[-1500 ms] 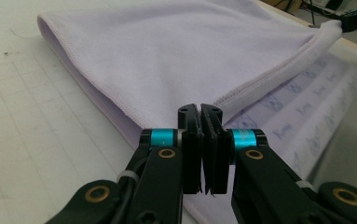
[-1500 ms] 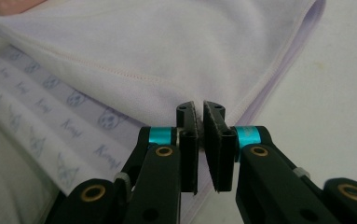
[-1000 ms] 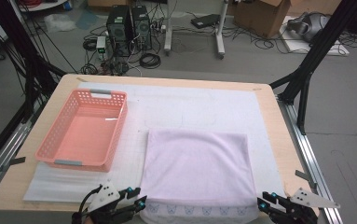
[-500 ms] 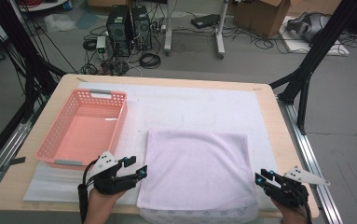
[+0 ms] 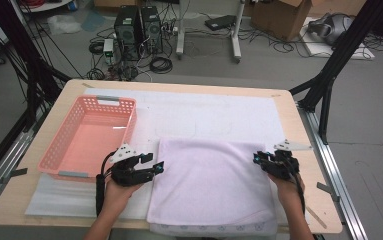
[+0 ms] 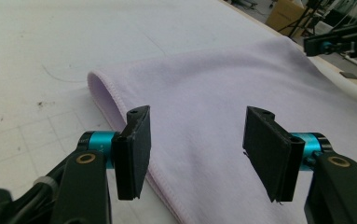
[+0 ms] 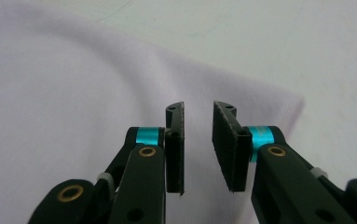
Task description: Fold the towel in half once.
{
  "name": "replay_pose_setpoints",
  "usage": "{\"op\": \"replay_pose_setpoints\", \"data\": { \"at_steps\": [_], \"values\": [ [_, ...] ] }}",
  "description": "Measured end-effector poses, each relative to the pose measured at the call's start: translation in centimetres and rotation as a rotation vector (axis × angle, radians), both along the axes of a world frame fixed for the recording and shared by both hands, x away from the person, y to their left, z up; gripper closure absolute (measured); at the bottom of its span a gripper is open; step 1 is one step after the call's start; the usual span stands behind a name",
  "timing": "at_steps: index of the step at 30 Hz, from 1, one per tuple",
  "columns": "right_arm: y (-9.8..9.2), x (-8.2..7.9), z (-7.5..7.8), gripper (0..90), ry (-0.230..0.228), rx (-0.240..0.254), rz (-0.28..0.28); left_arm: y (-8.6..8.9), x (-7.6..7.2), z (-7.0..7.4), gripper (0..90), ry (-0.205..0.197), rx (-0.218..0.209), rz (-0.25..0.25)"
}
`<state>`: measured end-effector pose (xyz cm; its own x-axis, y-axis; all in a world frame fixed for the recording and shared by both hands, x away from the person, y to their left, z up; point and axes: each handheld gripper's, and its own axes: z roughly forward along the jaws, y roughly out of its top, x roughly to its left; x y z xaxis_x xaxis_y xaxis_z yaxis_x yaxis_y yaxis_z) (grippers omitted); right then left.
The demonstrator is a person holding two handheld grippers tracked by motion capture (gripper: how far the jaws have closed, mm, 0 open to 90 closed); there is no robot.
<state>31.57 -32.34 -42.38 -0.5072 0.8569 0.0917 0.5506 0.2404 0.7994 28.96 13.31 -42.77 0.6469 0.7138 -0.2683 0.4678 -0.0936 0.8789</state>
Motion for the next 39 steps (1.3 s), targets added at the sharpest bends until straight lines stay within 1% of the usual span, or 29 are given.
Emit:
{"op": "replay_pose_setpoints", "data": {
  "at_steps": [3, 4, 6, 7, 8, 9, 10, 11, 12, 13, 14, 16, 17, 19, 20, 21, 24, 25, 27, 28, 30, 32, 33, 34, 35, 36, 37, 38, 39],
  "values": [
    [1.0, 2.6, -0.9, 75.7, 0.029, -0.010, -0.007, -0.5, 1.2, -0.4, 42.0, 0.017, 0.005, 0.007],
    [1.2, 3.3, -1.2, 76.5, 0.042, -0.026, -0.013, -0.7, 1.5, -0.5, 42.0, 0.021, 0.015, 0.007],
    [1.3, 4.5, -1.8, 79.0, 0.071, -0.058, -0.028, -1.1, 2.1, -0.6, 42.1, 0.026, 0.017, 0.008],
    [1.1, 4.9, -2.1, 81.3, 0.071, -0.072, -0.036, -1.2, 2.3, -0.6, 42.4, 0.023, 0.023, 0.010],
    [0.8, 5.1, -2.2, 83.6, 0.059, -0.068, -0.048, -1.4, 2.5, -0.7, 42.6, 0.022, 0.025, 0.016],
    [0.5, 5.3, -2.2, 86.5, 0.040, -0.102, -0.083, -1.4, 2.6, -0.8, 42.8, 0.020, 0.019, 0.022],
    [0.3, 5.3, -2.2, 87.9, 0.022, -0.151, -0.126, -1.5, 2.8, -1.0, 43.6, 0.023, 0.020, 0.029],
    [-0.3, 5.4, -2.3, 88.6, 0.018, -0.145, -0.143, -1.5, 3.0, -1.1, 43.9, 0.030, 0.024, 0.038],
    [-0.8, 5.6, -2.4, 88.6, 0.030, -0.100, -0.162, -1.5, 3.2, -1.3, 43.4, 0.037, 0.024, 0.050],
    [-1.2, 5.6, -2.4, 88.5, 0.030, -0.081, -0.176, -1.5, 3.4, -1.4, 43.0, 0.040, 0.028, 0.061],
    [-1.5, 5.6, -2.4, 87.6, 0.031, -0.074, -0.184, -1.6, 3.5, -1.5, 43.0, 0.037, 0.034, 0.076],
    [-1.8, 5.4, -2.2, 81.1, 0.028, -0.036, -0.181, -1.7, 3.7, -1.6, 43.0, 0.031, 0.045, 0.095],
    [-1.9, 5.1, -2.0, 79.7, 0.017, -0.017, -0.170, -1.7, 3.8, -1.7, 43.0, 0.035, 0.054, 0.102],
    [-2.0, 4.3, -1.5, 78.5, -0.008, 0.001, -0.145, -2.1, 4.3, -1.5, 43.0, 0.058, 0.091, 0.102],
    [-2.1, 3.9, -1.4, 77.9, -0.022, 0.008, -0.126, -2.3, 4.5, -1.5, 43.0, 0.064, 0.089, 0.106],
    [-2.1, 3.5, -1.2, 77.7, -0.031, 0.010, -0.113, -2.4, 4.7, -1.4, 42.9, 0.062, 0.096, 0.103],
    [-2.3, 2.1, -1.0, 75.2, -0.036, 0.025, -0.043, -2.9, 5.6, -1.1, 41.4, 0.059, 0.116, 0.141],
    [-2.4, 1.6, -1.0, 74.7, -0.035, 0.024, -0.027, -3.0, 5.8, -1.2, 40.6, 0.054, 0.118, 0.163],
    [-2.5, 0.8, -1.0, 73.8, -0.041, 0.015, 0.009, -3.1, 6.5, -1.3, 40.2, 0.063, 0.153, 0.190],
    [-2.6, 0.5, -0.9, 72.4, -0.040, 0.011, 0.014, -3.2, 6.9, -1.5, 40.3, 0.077, 0.152, 0.204],
    [-2.8, 0.1, -0.9, 69.3, -0.033, 0.015, 0.012, -3.2, 7.5, -1.9, 39.8, 0.103, 0.168, 0.214],
    [-3.0, -0.1, -1.0, 64.2, -0.029, 0.028, 0.001, -3.3, 8.0, -2.2, 40.3, 0.118, 0.159, 0.216],
    [-3.2, -0.1, -1.1, 60.9, -0.023, 0.023, -0.011, -3.3, 8.1, -2.5, 41.9, 0.123, 0.154, 0.209],
    [-3.3, -0.1, -1.2, 56.4, -0.014, 0.020, -0.031, -3.4, 8.2, -2.5, 44.1, 0.131, 0.158, 0.207],
    [-3.4, 0.0, -1.3, 52.6, -0.008, 0.021, -0.051, -3.4, 8.3, -2.5, 44.5, 0.130, 0.161, 0.187],
    [-3.5, 0.0, -1.5, 49.0, 0.004, 0.024, -0.072, -3.6, 8.3, -2.5, 47.3, 0.127, 0.165, 0.176],
    [-3.5, 0.1, -1.7, 46.6, 0.013, 0.025, -0.089, -3.7, 8.3, -2.5, 51.3, 0.123, 0.180, 0.163],
    [-3.5, 0.2, -1.9, 46.0, 0.019, 0.024, -0.100, -3.8, 8.2, -2.5, 54.9, 0.116, 0.186, 0.153],
    [-3.4, 0.3, -2.0, 45.6, 0.030, 0.012, -0.102, -4.0, 8.2, -2.5, 62.6, 0.112, 0.191, 0.139]
  ]
}}
